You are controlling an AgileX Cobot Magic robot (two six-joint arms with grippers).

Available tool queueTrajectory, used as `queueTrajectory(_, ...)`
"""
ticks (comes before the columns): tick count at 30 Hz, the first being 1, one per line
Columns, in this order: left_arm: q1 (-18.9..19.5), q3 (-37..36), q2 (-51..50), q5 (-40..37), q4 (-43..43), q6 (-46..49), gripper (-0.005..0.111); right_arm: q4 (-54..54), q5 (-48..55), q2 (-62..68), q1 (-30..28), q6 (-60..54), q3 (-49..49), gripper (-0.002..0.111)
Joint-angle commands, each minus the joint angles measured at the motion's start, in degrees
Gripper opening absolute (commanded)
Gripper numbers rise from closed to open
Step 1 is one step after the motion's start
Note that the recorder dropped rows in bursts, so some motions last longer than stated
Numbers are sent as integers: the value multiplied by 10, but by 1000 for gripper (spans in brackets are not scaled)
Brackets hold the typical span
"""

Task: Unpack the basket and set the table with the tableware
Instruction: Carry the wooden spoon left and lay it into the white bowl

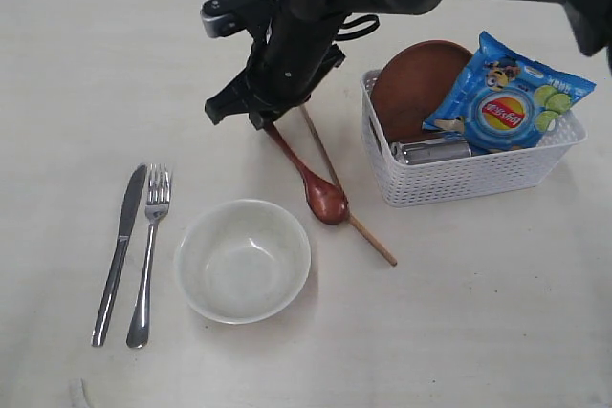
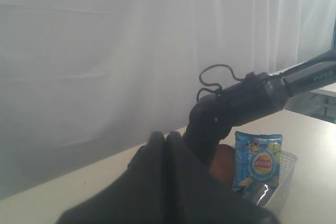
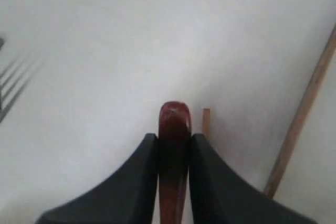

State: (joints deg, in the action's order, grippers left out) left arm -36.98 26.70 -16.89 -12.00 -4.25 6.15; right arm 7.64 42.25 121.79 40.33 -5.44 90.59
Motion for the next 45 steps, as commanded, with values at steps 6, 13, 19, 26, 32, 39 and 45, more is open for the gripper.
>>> queueTrajectory(6, 2, -3, 2, 0, -4, -1, 0, 10, 2, -88, -1, -3, 0, 0)
queueTrajectory(13, 2, -3, 2, 0, -4, -1, 0, 30, 50, -166, 39, -3, -18, 0)
queueTrajectory(19, 2, -3, 2, -4, -4, 0, 0, 30, -12, -217, 96, 39, -108, 0)
queueTrajectory(26, 2, -3, 2, -18, 0, 0, 0, 30, -236, -209, 156, 30, -208, 0)
queueTrajectory(32, 2, -3, 2, -25, 0, 0, 0, 24, -254, -180, 157, 23, -214, 0)
queueTrajectory(39, 2, -3, 2, -25, 0, 0, 0, 23, -253, -157, 157, 1, -214, 0)
queueTrajectory(45, 2, -3, 2, -25, 0, 0, 0, 23, -240, -157, 157, 1, -214, 26)
